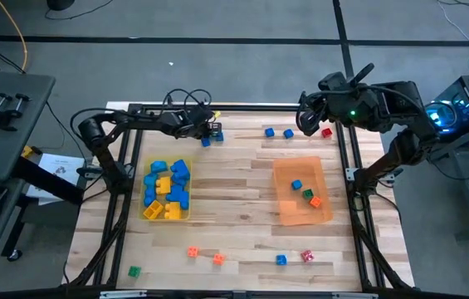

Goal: Sort blocks by size
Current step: Adjust the small green game piece, then put the small blue game piece into the orange bin

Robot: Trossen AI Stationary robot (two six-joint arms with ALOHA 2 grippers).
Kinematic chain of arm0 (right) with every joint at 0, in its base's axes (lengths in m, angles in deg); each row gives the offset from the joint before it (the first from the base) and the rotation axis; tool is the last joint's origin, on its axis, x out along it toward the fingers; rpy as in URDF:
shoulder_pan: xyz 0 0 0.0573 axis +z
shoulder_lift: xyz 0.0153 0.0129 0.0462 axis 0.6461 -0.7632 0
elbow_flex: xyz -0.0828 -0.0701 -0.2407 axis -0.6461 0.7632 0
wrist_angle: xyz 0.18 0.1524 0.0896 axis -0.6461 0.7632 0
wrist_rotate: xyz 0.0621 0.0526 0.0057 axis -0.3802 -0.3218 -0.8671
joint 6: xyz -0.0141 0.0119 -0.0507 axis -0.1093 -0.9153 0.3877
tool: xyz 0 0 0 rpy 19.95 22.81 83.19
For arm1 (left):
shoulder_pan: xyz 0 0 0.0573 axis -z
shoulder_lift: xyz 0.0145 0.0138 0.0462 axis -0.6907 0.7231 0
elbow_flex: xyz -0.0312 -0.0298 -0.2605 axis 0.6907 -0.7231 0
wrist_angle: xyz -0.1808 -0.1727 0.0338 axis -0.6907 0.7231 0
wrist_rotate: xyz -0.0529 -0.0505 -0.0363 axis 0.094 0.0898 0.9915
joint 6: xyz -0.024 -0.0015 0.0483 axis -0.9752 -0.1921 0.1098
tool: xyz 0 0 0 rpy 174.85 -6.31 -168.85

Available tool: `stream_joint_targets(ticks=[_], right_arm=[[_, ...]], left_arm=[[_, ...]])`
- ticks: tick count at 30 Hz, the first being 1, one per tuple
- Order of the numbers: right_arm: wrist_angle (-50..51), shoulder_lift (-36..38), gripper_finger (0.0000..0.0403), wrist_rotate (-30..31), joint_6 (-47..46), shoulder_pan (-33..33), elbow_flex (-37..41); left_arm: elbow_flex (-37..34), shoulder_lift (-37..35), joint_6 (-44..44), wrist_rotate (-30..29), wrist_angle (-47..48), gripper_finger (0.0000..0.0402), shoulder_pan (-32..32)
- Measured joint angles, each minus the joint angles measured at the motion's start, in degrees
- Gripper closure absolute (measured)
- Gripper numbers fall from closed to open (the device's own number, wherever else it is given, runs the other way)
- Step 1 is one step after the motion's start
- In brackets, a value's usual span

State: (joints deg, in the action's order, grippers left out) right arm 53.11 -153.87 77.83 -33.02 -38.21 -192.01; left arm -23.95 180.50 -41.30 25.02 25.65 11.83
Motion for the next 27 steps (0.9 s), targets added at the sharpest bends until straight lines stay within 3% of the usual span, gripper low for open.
stream_joint_targets(ticks=[4,10,14,21,27], right_arm=[[0.0,0.0,0.0402,0.1,0.2,0.0,0.0],[0.0,0.0,0.0402,1.1,1.1,0.0,0.0],[0.0,0.0,0.0402,1.6,1.1,-0.1,0.0],[0.0,0.0,0.0402,1.3,0.6,-0.1,0.0],[0.0,0.0,0.0402,-0.1,-1.3,-0.1,0.0]], left_arm=[[2.1,-3.6,3.6,2.2,2.5,0.0401,-0.1],[4.2,-12.2,17.6,1.5,10.1,0.0401,-0.3],[4.2,-13.6,21.5,3.0,13.2,0.0388,-0.4],[4.2,-9.6,38.0,13.2,16.8,0.0284,-0.9],[6.7,-3.9,43.6,13.4,21.1,0.0167,-1.6]])
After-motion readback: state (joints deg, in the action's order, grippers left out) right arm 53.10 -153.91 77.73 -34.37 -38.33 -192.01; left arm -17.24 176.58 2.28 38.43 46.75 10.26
